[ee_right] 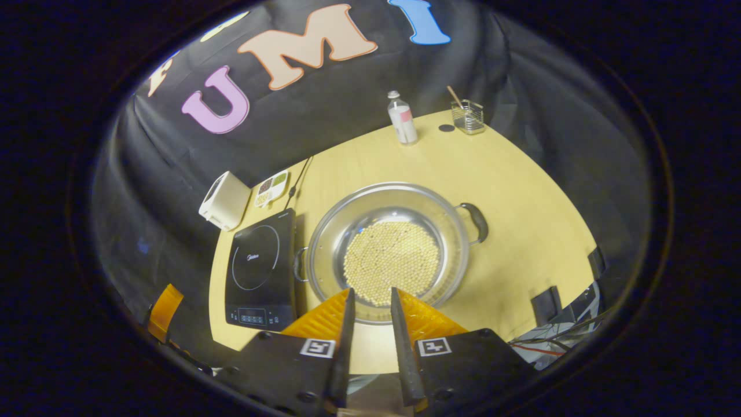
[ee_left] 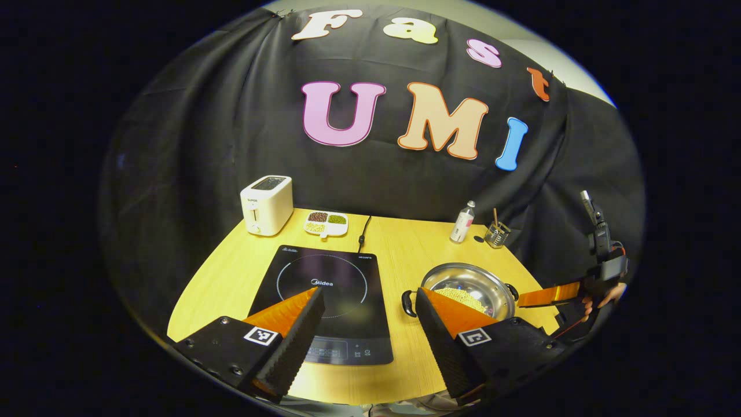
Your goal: First push the handle of the pot to place it horizontally, then grasp the pot with both hands and set it on the induction cooktop.
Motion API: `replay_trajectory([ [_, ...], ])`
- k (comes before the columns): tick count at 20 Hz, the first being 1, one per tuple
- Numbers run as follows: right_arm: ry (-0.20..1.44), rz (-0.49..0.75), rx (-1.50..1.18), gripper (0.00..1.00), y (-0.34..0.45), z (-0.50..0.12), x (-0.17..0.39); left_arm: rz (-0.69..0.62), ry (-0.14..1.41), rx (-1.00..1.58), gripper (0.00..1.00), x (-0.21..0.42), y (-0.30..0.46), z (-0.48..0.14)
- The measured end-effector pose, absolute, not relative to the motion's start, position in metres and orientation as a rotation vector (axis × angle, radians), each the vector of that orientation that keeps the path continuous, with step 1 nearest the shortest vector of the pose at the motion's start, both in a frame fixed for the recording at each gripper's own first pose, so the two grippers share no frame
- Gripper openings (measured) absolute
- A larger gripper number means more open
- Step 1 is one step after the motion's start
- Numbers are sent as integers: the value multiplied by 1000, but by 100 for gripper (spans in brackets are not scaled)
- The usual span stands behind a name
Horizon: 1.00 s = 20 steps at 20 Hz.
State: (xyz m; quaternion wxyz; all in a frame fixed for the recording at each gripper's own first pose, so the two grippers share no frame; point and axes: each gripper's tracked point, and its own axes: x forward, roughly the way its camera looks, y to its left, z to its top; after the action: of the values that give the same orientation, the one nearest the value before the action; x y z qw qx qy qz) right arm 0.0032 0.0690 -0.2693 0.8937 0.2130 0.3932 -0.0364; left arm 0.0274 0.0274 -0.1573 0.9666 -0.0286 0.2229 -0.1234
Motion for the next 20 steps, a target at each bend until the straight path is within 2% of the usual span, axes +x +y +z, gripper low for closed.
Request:
replay_trajectory([
  [2,823,-46,441,55,52,-267,14,-239,466,-57,97,36,14,-161],
  [3,829,-37,430,69,41,-268,21,-237,472,-58,100,41,4,-164],
  [5,836,-32,406,89,19,-269,36,-237,487,-58,97,52,-12,-170],
  [6,840,-28,400,91,8,-269,44,-234,499,-59,97,57,-19,-176],
  [7,845,-25,395,100,-2,-271,53,-231,512,-63,97,62,-27,-180],
  [8,848,-21,393,94,-9,-276,60,-229,527,-68,97,67,-33,-185],
  [11,864,-10,391,94,-35,-289,83,-228,587,-82,97,80,-49,-203],
  [12,878,-3,391,100,-40,-296,88,-229,603,-91,97,85,-54,-208],
  [13,903,3,387,93,-46,-305,93,-229,620,-102,98,90,-59,-213],
  [19,1043,58,369,94,-60,-353,107,-256,813,-125,98,102,-77,-272],
  [20,1068,75,381,100,-58,-359,107,-266,849,-132,98,104,-80,-281],
])
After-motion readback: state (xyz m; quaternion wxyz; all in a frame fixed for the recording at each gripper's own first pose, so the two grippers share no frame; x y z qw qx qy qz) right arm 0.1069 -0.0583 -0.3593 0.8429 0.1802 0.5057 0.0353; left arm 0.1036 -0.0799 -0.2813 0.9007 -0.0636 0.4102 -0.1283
